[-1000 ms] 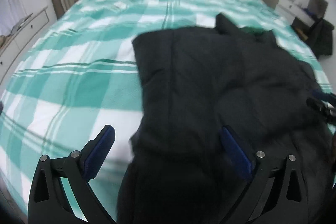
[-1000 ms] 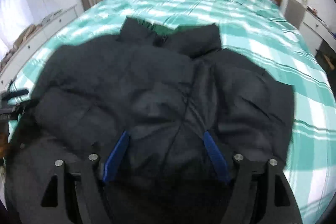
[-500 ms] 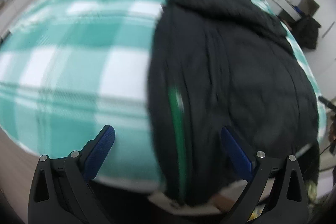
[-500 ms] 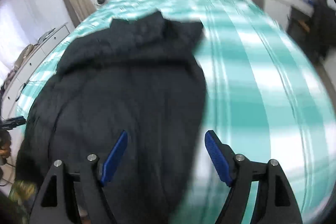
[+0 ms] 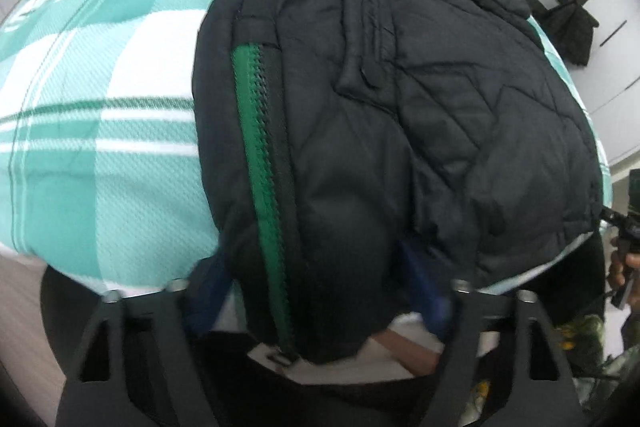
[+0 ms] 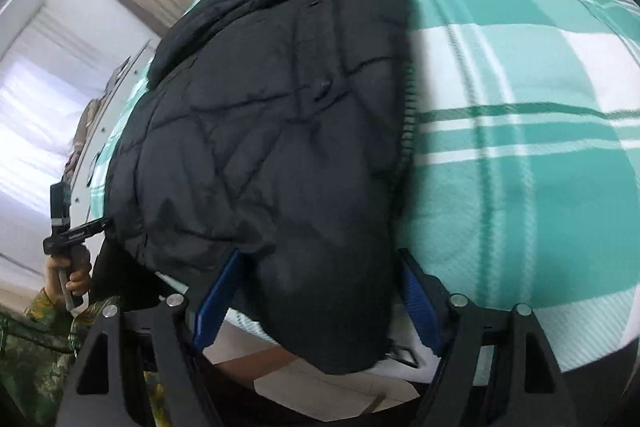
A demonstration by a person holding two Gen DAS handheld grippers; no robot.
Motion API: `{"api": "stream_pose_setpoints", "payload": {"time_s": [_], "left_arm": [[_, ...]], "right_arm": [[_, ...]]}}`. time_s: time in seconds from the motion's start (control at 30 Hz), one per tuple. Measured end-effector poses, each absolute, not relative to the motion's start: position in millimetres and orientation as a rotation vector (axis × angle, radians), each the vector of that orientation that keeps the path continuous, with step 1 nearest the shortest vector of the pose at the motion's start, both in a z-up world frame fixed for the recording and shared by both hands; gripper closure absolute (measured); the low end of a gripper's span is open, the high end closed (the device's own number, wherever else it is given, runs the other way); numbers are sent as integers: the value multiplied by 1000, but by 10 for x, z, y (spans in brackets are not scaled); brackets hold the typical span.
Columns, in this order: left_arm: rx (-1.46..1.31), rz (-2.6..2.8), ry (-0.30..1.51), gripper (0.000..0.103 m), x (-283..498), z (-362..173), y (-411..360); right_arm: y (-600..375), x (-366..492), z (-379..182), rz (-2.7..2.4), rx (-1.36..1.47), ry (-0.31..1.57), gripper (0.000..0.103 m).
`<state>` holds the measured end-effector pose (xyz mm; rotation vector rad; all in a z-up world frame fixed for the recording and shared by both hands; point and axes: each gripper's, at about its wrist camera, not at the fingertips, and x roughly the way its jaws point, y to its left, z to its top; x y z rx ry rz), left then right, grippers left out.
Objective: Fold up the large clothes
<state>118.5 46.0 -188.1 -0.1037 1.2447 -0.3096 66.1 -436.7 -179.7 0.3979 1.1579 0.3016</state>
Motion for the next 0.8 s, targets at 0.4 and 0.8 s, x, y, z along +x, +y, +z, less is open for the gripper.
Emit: {"api": "stream_pose_setpoints", "payload": {"time_s": [0.4, 0.8], "left_arm": [[-238, -397, 1244, 86, 1158, -1540, 483], [-173, -510, 1255, 86, 687, -1143, 628]], "right_arm": [[-4389, 663, -1318, 344, 425, 1093, 83], [-4433, 396, -942, 452, 373, 1100, 85]]}}
